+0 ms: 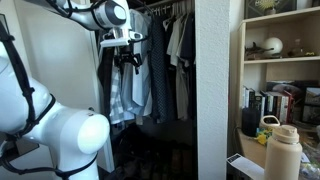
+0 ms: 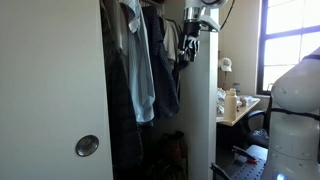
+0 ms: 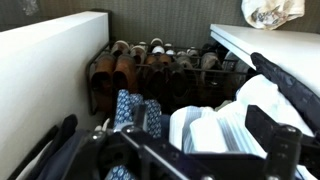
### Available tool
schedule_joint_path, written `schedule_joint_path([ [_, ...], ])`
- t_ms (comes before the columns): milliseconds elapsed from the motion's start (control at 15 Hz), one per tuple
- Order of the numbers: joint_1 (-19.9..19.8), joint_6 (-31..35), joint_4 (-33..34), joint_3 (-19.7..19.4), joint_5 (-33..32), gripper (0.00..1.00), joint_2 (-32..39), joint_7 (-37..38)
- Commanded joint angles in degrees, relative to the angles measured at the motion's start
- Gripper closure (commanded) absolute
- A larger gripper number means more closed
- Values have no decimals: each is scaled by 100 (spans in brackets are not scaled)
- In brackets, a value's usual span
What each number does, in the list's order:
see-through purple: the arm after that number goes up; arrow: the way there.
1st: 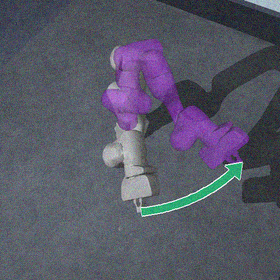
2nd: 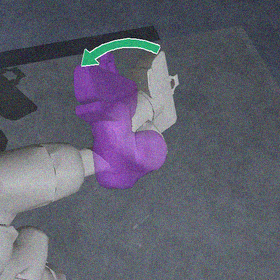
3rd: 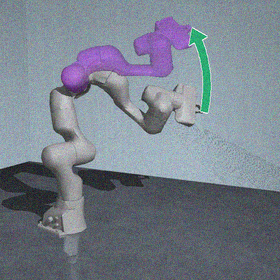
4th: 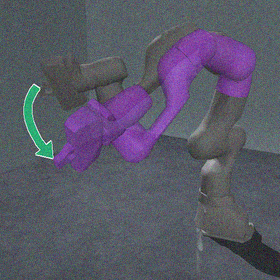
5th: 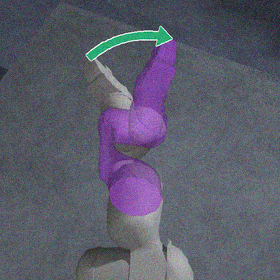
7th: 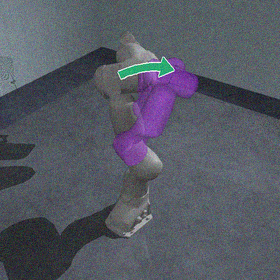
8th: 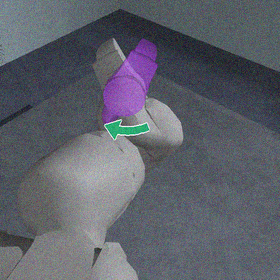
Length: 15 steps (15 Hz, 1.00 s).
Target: Take out a shirt on the hang in the wardrobe and put it back in
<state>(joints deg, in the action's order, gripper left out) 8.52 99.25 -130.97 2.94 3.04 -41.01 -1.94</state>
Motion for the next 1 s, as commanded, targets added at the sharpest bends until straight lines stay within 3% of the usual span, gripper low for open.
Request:
schedule_joint_path([
  [0, -190, -531, 1340, 190, -711, 0, 312, -273],
  [467, -179, -218, 3833, 320, -1585, 0, 1412, -833],
  [933, -248, -188, 6157, 407, -1904, 0, 2954, -975],
])
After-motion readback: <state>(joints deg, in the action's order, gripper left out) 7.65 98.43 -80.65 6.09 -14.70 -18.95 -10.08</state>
